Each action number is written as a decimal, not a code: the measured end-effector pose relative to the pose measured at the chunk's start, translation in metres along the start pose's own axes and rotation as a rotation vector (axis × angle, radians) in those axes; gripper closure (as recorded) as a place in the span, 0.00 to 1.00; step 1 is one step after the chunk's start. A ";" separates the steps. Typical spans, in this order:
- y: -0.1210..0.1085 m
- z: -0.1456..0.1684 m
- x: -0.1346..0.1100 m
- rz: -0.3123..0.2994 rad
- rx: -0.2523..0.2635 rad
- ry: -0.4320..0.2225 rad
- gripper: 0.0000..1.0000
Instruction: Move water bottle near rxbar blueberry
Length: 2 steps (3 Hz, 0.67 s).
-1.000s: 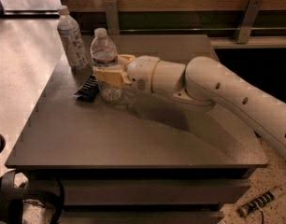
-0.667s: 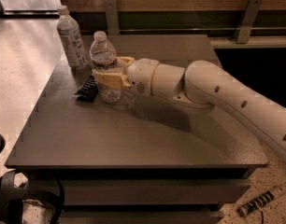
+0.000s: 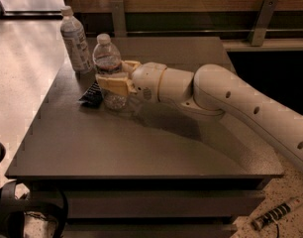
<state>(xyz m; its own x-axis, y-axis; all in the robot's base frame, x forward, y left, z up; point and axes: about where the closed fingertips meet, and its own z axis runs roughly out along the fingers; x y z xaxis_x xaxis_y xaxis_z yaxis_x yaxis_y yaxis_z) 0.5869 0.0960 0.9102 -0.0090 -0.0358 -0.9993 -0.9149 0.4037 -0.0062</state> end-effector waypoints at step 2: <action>0.003 0.003 -0.001 -0.002 -0.007 0.000 0.18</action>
Offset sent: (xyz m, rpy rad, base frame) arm -0.0008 0.0021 0.0005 -0.0001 -0.0008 0.0036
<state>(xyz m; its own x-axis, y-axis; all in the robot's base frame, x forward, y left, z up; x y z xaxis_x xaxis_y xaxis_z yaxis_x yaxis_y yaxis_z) 0.5851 0.1003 0.9113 -0.0071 -0.0361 -0.9993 -0.9178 0.3970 -0.0078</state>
